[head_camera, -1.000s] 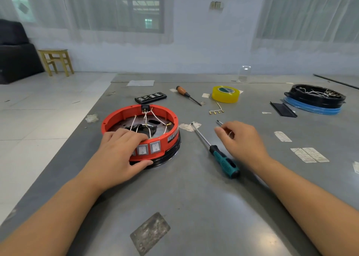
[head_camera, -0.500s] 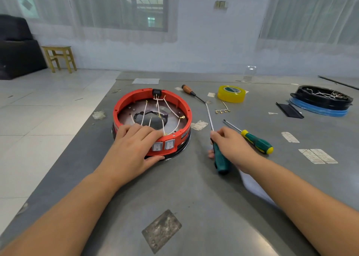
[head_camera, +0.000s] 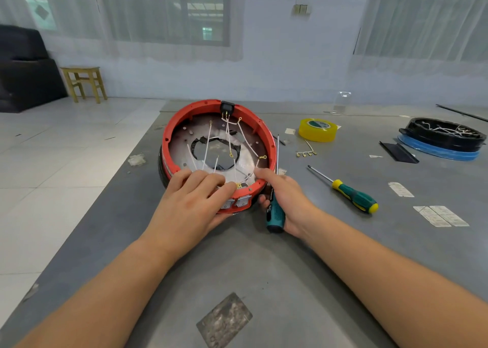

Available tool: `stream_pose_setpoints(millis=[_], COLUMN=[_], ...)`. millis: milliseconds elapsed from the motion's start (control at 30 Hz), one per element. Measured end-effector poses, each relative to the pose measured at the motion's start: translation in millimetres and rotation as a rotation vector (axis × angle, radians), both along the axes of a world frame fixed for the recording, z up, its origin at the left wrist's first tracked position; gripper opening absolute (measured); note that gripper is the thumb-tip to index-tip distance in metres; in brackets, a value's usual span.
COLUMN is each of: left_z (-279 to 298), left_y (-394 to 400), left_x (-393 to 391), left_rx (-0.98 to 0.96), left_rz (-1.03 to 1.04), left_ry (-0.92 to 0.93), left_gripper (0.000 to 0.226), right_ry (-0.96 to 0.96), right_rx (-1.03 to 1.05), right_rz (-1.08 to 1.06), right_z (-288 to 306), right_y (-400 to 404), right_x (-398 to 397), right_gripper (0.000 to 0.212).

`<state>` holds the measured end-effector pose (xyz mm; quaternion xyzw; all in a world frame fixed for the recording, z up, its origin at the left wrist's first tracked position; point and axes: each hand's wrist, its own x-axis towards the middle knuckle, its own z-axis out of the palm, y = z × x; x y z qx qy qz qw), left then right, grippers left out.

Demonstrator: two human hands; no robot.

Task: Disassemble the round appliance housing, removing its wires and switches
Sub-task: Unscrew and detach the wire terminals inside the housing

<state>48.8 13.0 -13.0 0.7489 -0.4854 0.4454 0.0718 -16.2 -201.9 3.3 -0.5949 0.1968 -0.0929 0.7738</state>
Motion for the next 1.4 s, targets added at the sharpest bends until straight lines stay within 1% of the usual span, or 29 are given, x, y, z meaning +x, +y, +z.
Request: stream_pose_setpoints(millis=[67,133,200,267,300,367,433,467,500,533,567,600,633,667,700,800,867,933,1033,1100,1133,1167,1233,1300,1400], left_z=[-2.8,-3.6,-1.6,1.0,1.9,3.3,6.7,9.2,11.0,11.7,11.9,12.6,13.6,15.6,17.8,23.9,21.9,15.7,9.1,8.4,8.6,9.3,10.3,10.4,8.2], left_y=[-2.4,-2.8,-3.7,-6.9,-9.3,-16.2,-25.7,-30.3,-35.2,-40.2,-45.0,-49.6,-53.5,-56.8,-59.2,-60.1,-58.7,-57.4,-54.9,-53.8,-53.7,-53.9,-54.0,-52.0,-44.2], left_x=[0.3,-1.9,-7.8,-15.4,-20.1,-30.7,-38.4,-40.5,-41.1,-41.1,-40.7,-39.2,-36.6,-33.4,-28.9,-13.1,-6.5,-3.1,1.3,2.6,2.5,2.2,2.0,3.3,12.0], left_rx=[-0.022,-0.065,-0.133,-0.272,-0.389,-0.672,-0.938,-1.055,-1.151,-1.206,-1.198,-1.144,-1.083,-1.055,-1.061,-1.164,-1.208,-1.242,-1.277,-1.287,-1.288,-1.289,-1.306,-1.317,-1.327], left_rz=[0.029,0.047,0.032,0.01,0.008,0.012,-0.002,-0.043,-0.127,-0.228,-0.318,-0.382,-0.407,-0.423,-0.438,-0.508,-0.541,-0.598,-0.679,-0.698,-0.697,-0.692,-0.685,-0.685,-0.657], left_ry=[0.024,0.08,0.169,0.308,0.435,0.787,1.163,1.351,1.539,1.716,1.869,1.973,2.032,2.067,2.103,2.221,2.239,2.223,2.146,2.091,2.074,2.06,2.035,2.019,1.993], left_gripper=[0.051,0.056,0.057,0.063,0.069,0.089,0.108,0.114,0.117,0.115,0.104,0.087,0.072,0.064,0.063,0.066,0.068,0.067,0.068,0.072,0.074,0.076,0.079,0.078,0.064], right_ry=[-0.034,-0.063,-0.077,-0.087,-0.1,-0.125,-0.148,-0.156,-0.163,-0.169,-0.176,-0.186,-0.196,-0.205,-0.215,-0.254,-0.243,-0.227,-0.258,-0.272,-0.27,-0.264,-0.253,-0.259,-0.301], right_rx=[0.022,0.04,0.036,0.014,0.011,0.011,0.027,0.038,0.049,0.057,0.064,0.072,0.079,0.082,0.082,0.061,0.025,0.01,0.137,0.241,0.253,0.23,0.158,0.117,0.138], right_rz=[-0.035,-0.066,-0.104,-0.148,-0.165,-0.197,-0.231,-0.243,-0.255,-0.266,-0.276,-0.284,-0.287,-0.289,-0.288,-0.268,-0.251,-0.209,-0.075,-0.031,-0.041,-0.056,-0.058,-0.032,-0.01], right_z=[-3.6,-6.8,-9.7,-11.4,-11.9,-12.7,-11.7,-11.0,-10.3,-9.6,-8.9,-8.5,-8.5,-9.0,-9.8,-11.9,-13.0,-13.3,-12.4,-12.6,-13.5,-13.7,-13.5,-13.9,-15.0], right_y=[-0.8,-0.1,-1.1,-1.8,-1.4,0.2,1.5,2.3,2.4,2.2,1.7,1.0,0.4,-0.4,-1.4,-1.5,-1.2,-1.4,-5.7,-6.9,-6.6,-5.4,-3.3,-2.7,-5.0], right_x=[-0.3,-0.4,-0.2,0.8,1.8,3.7,4.9,6.0,7.1,7.9,9.0,9.9,11.0,12.3,13.3,13.8,14.9,15.0,12.6,11.2,11.3,11.1,10.3,8.5,6.2], right_gripper=[0.043,0.04,0.042,0.044,0.043,0.045,0.056,0.064,0.069,0.072,0.072,0.071,0.07,0.069,0.068,0.064,0.064,0.063,0.054,0.033,0.022,0.018,0.022,0.018,0.015])
